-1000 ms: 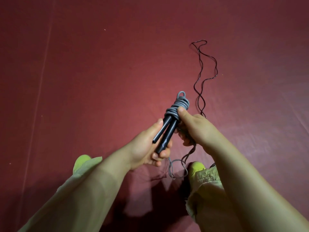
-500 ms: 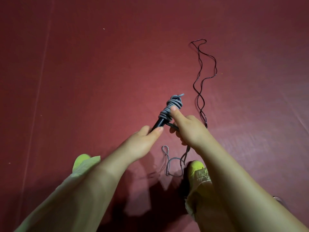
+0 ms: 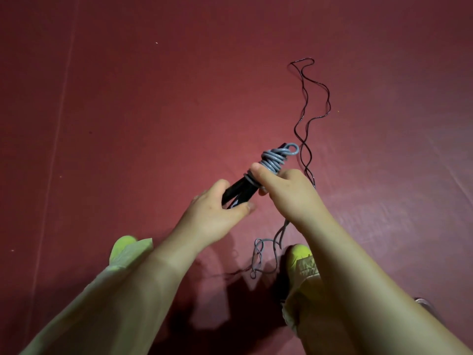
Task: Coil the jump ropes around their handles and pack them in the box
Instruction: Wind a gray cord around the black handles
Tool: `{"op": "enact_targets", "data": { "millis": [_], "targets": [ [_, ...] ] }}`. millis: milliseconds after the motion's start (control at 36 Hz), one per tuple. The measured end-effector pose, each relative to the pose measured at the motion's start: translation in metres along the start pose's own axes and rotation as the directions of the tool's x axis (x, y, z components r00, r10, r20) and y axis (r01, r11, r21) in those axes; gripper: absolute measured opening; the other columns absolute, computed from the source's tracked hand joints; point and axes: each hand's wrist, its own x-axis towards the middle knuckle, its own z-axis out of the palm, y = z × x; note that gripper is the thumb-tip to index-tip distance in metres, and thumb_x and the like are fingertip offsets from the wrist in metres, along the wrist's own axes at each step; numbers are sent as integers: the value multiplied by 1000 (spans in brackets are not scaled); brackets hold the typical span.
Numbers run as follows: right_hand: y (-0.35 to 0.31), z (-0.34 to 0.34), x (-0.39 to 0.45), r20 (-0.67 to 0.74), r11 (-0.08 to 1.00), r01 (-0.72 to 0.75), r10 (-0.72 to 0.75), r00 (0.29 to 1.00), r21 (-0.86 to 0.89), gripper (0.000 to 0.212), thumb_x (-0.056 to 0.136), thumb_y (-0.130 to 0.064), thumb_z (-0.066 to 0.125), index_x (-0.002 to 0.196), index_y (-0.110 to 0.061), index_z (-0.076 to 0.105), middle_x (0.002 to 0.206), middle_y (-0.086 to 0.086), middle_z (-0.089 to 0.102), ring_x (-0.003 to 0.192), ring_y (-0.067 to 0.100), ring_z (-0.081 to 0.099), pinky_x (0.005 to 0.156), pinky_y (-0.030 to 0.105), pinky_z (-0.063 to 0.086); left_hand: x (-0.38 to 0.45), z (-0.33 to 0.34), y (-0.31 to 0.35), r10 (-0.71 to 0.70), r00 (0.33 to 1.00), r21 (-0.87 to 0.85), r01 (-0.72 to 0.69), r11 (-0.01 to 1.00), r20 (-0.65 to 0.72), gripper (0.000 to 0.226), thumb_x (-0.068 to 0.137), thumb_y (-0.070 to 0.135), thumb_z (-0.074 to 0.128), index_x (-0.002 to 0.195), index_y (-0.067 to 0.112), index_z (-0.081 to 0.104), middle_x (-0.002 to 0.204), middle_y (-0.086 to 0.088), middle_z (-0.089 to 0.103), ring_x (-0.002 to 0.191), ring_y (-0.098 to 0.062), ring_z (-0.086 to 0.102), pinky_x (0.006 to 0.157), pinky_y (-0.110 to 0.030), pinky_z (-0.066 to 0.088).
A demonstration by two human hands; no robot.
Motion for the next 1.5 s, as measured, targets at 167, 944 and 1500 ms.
{"op": "enact_targets", "data": {
  "millis": [167,944,1500],
  "targets": [
    [-1,-5,0,36,960,186,-197,980,208,28,80,-40,49,62,-20,43,53,-10,36,53,11,32,58,34,26,-9,-18,9,22,832,-648,414,639,554,45,76,57,50,79,21,76,76,-6,67,66,-18,62,70,-35,48],
    [6,1,5,170,994,-95,102,980,-48,64,95,-57,39,65,-7,62,52,7,55,47,19,57,57,27,49,-5,-3,12,-231,904,-499,396,771,361,63,92,65,26,79,16,64,57,4,57,39,-5,42,54,-24,42],
    [-4,1,-7,139,911,59,-126,982,409,35,76,-54,49,63,-21,43,47,-6,27,41,10,23,51,31,12,-12,-11,2,312,607,-661,517,543,731,73,56,76,67,93,13,71,87,-12,69,77,-26,66,72,-36,51]
  ]
}}
